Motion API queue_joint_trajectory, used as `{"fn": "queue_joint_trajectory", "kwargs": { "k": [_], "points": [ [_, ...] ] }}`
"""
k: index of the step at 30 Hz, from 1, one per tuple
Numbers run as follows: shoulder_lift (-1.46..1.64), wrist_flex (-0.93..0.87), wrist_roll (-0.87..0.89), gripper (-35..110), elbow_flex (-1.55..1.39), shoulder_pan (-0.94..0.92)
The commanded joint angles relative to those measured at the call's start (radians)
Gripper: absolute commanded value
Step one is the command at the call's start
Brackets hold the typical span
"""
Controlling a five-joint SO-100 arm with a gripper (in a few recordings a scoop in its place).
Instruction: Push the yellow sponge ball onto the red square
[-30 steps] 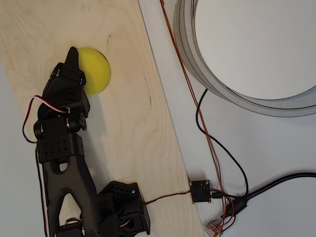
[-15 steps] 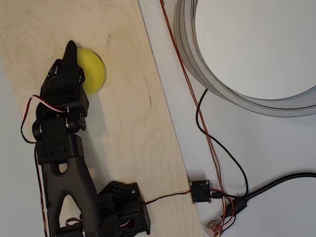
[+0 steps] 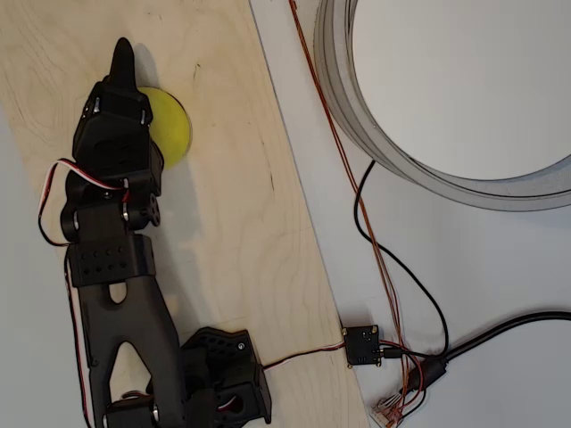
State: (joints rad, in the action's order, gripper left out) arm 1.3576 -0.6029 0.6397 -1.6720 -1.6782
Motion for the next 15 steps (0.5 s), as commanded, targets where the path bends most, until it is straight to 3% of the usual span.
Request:
{"fn": "queue_joint_trajectory", "kwargs": {
  "k": [1, 15],
  "points": [
    [-0.017, 0.008, -0.026, 24, 0.066, -0.029],
    [-0.137, 0.008, -0.006, 23, 0.12, -0.043]
  ]
}}
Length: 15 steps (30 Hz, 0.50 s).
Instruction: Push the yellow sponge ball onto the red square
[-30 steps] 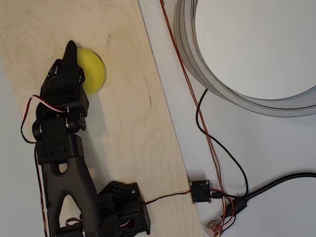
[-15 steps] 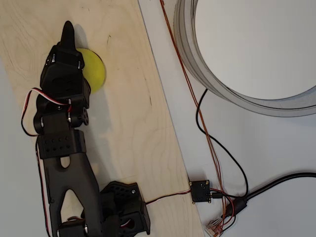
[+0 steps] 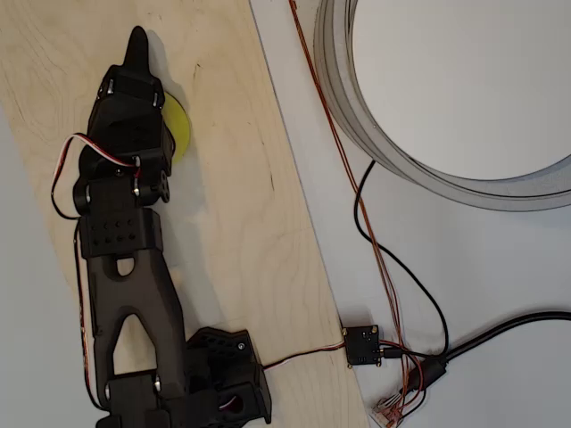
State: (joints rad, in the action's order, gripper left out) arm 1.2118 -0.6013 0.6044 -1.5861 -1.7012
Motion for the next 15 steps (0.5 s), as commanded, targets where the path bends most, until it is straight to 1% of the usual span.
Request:
{"fn": "queue_joint_trajectory", "kwargs": {
  "k": [1, 15],
  "points": [
    [0.003, 0.006, 0.037, 23, 0.034, -0.02],
    [-0.057, 0.006, 0.084, 22, 0.038, -0.005]
  ]
}}
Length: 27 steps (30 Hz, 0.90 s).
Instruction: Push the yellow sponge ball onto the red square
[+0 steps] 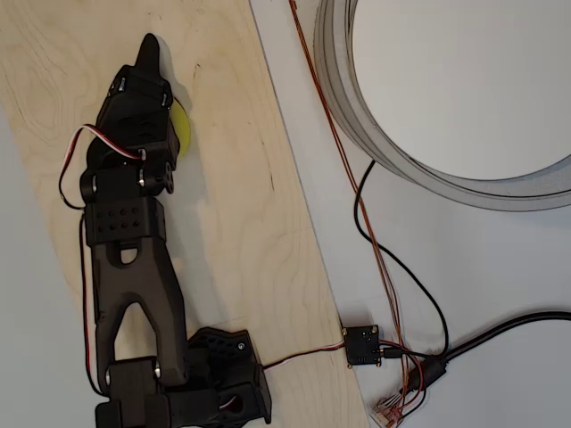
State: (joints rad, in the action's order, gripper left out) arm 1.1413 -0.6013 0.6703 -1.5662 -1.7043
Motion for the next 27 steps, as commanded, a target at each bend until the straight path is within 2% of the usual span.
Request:
{"fn": "queue_joint_trajectory", "kwargs": {
  "k": [1, 27],
  "points": [
    [0.014, 0.006, 0.023, 22, 0.015, 0.0],
    [0.086, 0.005, 0.035, 22, -0.084, 0.009]
  ]
}}
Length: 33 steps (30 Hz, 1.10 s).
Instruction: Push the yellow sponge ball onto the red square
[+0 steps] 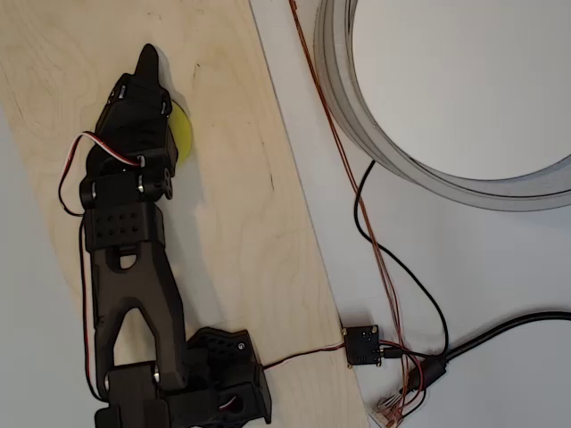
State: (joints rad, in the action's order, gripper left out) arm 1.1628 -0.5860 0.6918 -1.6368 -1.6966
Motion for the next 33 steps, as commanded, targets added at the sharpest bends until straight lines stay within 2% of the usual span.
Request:
{"fn": "queue_joint_trajectory", "kwargs": {
  "k": [1, 14, 28, 31, 33],
  "points": [
    [0.069, -0.011, 0.014, 22, -0.017, 0.002],
    [0.067, -0.009, 0.0, 23, 0.012, 0.002],
    [0.066, -0.009, -0.164, 24, 0.224, 0.008],
    [0.107, 0.026, -0.276, 24, 0.261, 0.017],
    [0.161, 0.084, -0.428, 25, 0.268, 0.035]
  ]
}}
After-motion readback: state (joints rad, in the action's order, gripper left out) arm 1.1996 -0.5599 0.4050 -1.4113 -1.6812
